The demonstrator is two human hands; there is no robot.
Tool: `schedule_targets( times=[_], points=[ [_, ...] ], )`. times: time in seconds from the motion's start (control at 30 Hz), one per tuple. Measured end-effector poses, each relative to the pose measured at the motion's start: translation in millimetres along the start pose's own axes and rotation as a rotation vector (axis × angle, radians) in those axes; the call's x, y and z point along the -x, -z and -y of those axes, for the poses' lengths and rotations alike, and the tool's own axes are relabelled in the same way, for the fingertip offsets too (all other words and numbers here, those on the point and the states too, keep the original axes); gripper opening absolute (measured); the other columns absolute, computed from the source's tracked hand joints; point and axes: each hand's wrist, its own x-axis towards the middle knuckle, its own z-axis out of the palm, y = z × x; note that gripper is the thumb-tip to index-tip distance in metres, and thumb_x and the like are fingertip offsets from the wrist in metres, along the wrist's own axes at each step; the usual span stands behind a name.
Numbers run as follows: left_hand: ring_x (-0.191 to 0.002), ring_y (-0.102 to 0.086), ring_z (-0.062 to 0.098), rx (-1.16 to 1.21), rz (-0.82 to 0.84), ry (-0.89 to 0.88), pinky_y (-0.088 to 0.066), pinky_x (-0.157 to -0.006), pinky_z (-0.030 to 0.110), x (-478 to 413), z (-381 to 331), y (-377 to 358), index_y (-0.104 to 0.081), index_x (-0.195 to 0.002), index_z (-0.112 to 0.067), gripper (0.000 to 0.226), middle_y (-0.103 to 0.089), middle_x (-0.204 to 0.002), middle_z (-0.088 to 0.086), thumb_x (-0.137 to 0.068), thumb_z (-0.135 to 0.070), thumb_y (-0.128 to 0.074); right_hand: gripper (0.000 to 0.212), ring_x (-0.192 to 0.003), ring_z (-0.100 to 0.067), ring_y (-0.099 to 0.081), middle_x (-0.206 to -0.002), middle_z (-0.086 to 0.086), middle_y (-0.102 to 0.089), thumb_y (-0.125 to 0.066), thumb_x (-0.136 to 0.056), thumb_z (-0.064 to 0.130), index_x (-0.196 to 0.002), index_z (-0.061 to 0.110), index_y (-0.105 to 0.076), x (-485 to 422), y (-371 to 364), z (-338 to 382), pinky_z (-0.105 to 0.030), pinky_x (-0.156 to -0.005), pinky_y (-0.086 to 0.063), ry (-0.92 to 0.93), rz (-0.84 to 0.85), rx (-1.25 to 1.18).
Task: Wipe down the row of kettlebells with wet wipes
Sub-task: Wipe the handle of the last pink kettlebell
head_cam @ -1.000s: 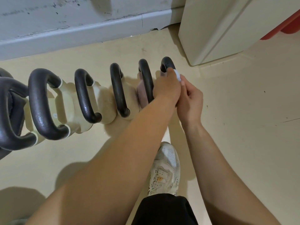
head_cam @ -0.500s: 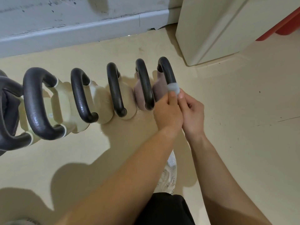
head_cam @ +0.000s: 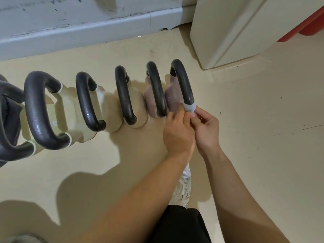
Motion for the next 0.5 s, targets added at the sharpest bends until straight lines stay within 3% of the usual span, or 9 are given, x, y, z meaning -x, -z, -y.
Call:
schedule_targets(
  times=[0.07,0.17,0.27,0.33,0.43,0.5],
  points=[
    [-0.092,-0.061,0.021,0.069,-0.014,0.012,-0.052,-0.082,0.039,0,0,-3,-0.067,-0.117,-0.020,0.032,-0.065,-0.098,0.002,-0.098,-0.032,-0.044,0.033,-0.107,-0.035,-0.073,-0.108,-0.014,-0.078,-0.054,-0.097,-0.006,-0.120,0.006,-0.075,2,-3,5,-0.044,-0.099,-0.057,-0.038,-0.036,-0.085],
    [-0.086,-0.062,0.022,0.139,-0.031,0.042,-0.052,-0.079,0.042,-1,0,-6,-0.070,-0.103,-0.014,0.029,-0.068,-0.090,0.004,-0.097,-0.029,-0.045,0.035,-0.080,-0.028,-0.064,-0.086,-0.013,-0.075,-0.051,-0.092,-0.007,-0.098,0.010,-0.081,6,-4,17,-0.039,-0.084,-0.057,-0.072,-0.069,-0.121],
    [-0.079,-0.057,0.018,0.109,-0.051,0.019,-0.047,-0.073,0.034,-3,4,-7,-0.069,-0.096,-0.009,0.021,-0.066,-0.085,0.005,-0.099,-0.020,-0.051,0.027,-0.073,-0.021,-0.058,-0.075,-0.023,-0.065,-0.056,-0.096,0.015,-0.084,0.002,-0.078,3,0,25,-0.038,-0.076,-0.055,-0.051,-0.092,-0.091],
    [-0.075,-0.053,0.015,0.094,-0.061,0.014,-0.040,-0.068,0.027,-3,7,-7,-0.068,-0.092,-0.008,0.019,-0.066,-0.084,0.005,-0.099,-0.017,-0.054,0.032,-0.073,-0.020,-0.060,-0.079,-0.026,-0.067,-0.063,-0.097,0.027,-0.085,0.001,-0.076,-1,2,26,-0.044,-0.079,-0.057,0.018,-0.086,0.015],
    [-0.067,-0.048,0.012,0.139,-0.071,0.084,-0.035,-0.063,0.022,-2,7,-8,-0.069,-0.086,-0.009,0.019,-0.064,-0.075,0.003,-0.097,-0.019,-0.057,0.016,-0.074,-0.018,-0.062,-0.080,-0.011,-0.072,-0.067,-0.097,0.018,-0.094,0.011,-0.080,-3,2,25,-0.048,-0.085,-0.059,0.021,-0.104,0.036],
    [-0.064,-0.048,0.011,0.191,-0.081,0.152,-0.035,-0.061,0.021,-1,0,-7,-0.072,-0.085,-0.011,0.018,-0.061,-0.069,-0.002,-0.096,-0.019,-0.061,0.017,-0.073,-0.020,-0.060,-0.080,-0.010,-0.069,-0.065,-0.096,0.012,-0.091,0.015,-0.080,-2,1,25,-0.048,-0.084,-0.058,0.011,-0.104,0.026]
  ],
)
